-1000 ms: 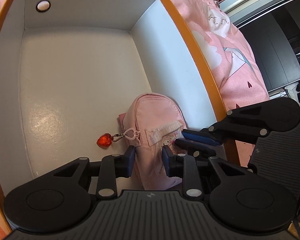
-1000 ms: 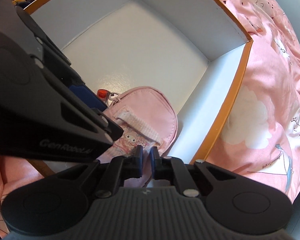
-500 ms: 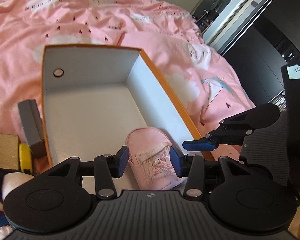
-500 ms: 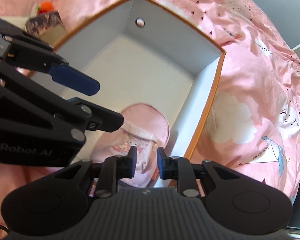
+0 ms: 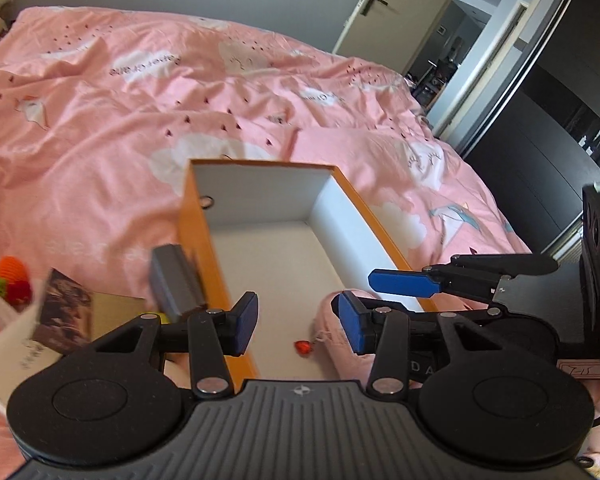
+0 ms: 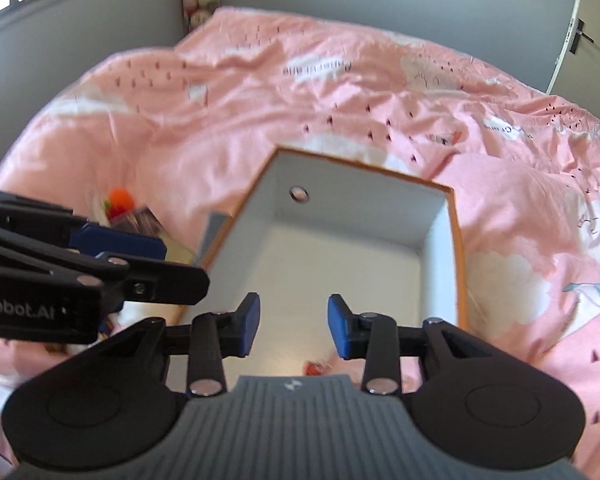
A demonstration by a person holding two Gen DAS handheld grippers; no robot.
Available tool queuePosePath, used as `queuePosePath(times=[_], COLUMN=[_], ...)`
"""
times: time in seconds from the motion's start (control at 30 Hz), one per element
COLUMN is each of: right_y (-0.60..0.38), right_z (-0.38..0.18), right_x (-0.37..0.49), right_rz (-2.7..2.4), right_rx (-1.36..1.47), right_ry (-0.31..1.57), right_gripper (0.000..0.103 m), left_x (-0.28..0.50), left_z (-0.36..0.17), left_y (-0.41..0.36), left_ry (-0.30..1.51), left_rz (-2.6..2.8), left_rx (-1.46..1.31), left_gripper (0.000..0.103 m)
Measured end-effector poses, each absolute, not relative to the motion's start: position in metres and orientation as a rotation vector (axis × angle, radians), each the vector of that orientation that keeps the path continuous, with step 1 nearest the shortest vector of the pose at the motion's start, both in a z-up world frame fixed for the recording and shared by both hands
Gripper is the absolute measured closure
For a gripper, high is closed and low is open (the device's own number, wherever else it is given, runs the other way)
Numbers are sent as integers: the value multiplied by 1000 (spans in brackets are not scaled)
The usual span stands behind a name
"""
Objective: Organize objects
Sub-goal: 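Move both tools out of the box toward the pile of plush toys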
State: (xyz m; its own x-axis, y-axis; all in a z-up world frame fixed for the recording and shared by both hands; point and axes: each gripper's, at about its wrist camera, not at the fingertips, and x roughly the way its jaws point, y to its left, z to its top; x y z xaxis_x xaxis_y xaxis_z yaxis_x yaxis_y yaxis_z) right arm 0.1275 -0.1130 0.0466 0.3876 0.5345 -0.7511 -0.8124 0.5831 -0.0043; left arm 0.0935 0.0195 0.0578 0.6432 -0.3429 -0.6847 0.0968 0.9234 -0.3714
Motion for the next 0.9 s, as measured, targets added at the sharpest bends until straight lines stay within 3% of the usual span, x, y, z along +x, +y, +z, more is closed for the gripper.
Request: queuePosePath(times=[0.07,0.23,0.43,0.6,0.67,0.9], right_y=[-109,-84,-46,-22,-15,-14], right_z=[56,51,29,7,-1,-11], right_x=[114,99,73,54,48,42], right_rz=[910,986,1051,1080,1075,1018], right_rx=[-335,-225,-258,-401,-481,-647], right_ry=[761,764,790,815,816,744], right_gripper=[52,43,43,50,61,62], left_x=[89,76,64,56,56,56], left_z=[63,62,43,20,11,-28], left_y=[35,72,114,131,132,125], left_ry=[830,843,894,974,1012,1134], left_rz=[-229,-157,-59,-21,-5,91], left_rx=[-322,-354,-418,-456,-469,-529], left_gripper=[52,52,53,53,53,54])
